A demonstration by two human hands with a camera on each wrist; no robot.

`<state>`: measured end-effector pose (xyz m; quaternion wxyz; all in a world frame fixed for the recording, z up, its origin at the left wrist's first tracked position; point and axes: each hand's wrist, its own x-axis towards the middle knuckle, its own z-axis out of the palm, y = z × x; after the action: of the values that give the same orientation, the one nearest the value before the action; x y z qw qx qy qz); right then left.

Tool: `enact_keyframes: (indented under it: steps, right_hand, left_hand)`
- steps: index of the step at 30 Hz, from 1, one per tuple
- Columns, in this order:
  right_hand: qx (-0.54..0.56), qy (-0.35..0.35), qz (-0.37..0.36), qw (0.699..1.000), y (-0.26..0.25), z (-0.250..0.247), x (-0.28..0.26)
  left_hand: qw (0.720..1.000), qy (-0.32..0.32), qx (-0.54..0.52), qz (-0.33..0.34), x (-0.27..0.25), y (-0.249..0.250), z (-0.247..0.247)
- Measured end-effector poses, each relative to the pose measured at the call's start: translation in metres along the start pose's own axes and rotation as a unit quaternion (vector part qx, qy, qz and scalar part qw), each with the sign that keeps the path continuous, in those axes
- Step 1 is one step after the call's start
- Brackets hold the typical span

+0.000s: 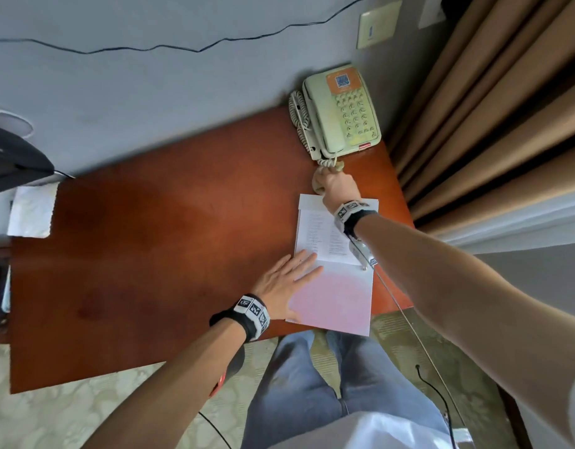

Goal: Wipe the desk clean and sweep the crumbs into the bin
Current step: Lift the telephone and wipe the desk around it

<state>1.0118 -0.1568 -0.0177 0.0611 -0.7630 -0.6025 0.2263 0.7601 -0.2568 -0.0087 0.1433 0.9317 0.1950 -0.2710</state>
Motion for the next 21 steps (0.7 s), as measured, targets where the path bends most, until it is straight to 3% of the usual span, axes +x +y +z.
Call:
enact_keyframes:
  steps: [3,8,13,16,21]
  right_hand:
    - [0.002,-0.012,-0.001,1.0,-0.007,0.007,0.002]
    - [0.013,-0.041,-0.041,0.998,0.013,0.003,0.009]
    - [0.121,0.035,-0.133,0.983,0.024,-0.014,0.0]
    - [0.18,0.046,-0.172,0.967,0.026,-0.022,-0.007]
    - [0.294,0.131,-0.038,0.946,0.045,-0.029,-0.013]
  left_hand:
    - [0.999,-0.029,0.038,0.002,0.01,0.005,0.003]
    - [0.999,-0.024,0.046,0.0,0.018,0.018,0.009]
    - [0.999,-0.023,0.04,0.01,0.038,0.035,0.0]
    - [0.998,-0.023,0.051,0.004,0.054,0.05,-0.009]
    - [0.999,-0.011,0.01,-0.028,0.076,0.078,-0.02]
